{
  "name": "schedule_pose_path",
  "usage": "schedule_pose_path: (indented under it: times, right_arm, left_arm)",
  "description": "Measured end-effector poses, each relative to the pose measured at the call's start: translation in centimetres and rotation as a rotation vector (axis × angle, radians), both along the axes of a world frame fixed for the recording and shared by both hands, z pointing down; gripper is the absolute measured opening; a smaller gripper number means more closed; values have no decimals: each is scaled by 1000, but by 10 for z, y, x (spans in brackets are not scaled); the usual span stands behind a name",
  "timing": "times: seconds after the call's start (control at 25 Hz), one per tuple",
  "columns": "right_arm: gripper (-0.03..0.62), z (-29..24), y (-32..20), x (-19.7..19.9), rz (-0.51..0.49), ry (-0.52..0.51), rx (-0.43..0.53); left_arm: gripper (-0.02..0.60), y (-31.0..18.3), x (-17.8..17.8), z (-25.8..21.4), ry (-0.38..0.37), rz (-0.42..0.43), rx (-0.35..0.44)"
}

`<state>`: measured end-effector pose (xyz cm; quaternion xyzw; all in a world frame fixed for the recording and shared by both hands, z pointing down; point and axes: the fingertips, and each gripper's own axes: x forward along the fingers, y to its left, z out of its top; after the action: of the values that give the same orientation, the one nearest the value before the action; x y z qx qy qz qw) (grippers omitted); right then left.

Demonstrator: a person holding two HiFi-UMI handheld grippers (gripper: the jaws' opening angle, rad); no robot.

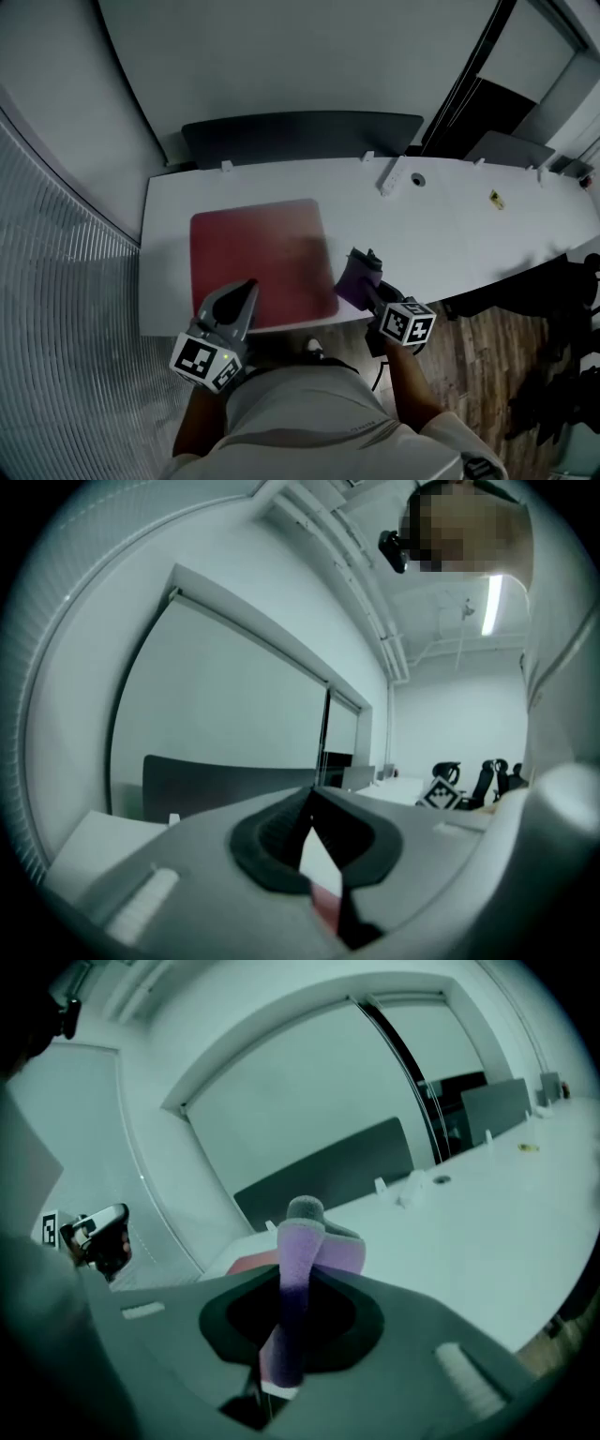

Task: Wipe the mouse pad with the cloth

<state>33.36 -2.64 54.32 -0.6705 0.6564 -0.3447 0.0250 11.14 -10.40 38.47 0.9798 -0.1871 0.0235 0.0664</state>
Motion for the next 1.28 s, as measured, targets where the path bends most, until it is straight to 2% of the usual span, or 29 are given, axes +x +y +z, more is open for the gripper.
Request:
schedule_pose_path:
  times: [0.2, 0.32, 0.4, 0.64, 0.8, 1.0, 1.28]
  right_arm:
    - [48, -95, -29, -26, -53, 187, 208]
    - [48, -133, -42, -46, -100, 365, 287]
    - [48, -152, -49, -59, -121, 407, 331]
    - [44, -188, -62, -93, -160, 397, 411]
    - [44, -193, -70, -103, -169, 378, 413]
    - [43, -193, -77, -117, -207, 366, 417]
    - [43, -190, -79, -126, -227, 354, 403]
  left_arm:
    - [2, -12, -18, -31, 47, -33, 34]
    - [2, -14, -31, -47, 46, -58, 66]
    - [2, -15, -41, -58, 44, -74, 89]
    - [2, -21, -73, -72, 42, -135, 130]
    - [2, -22, -85, -71, 45, -154, 123]
    - [2, -26, -99, -74, 91, -165, 89]
    - [2, -25, -109, -78, 89, -181, 88]
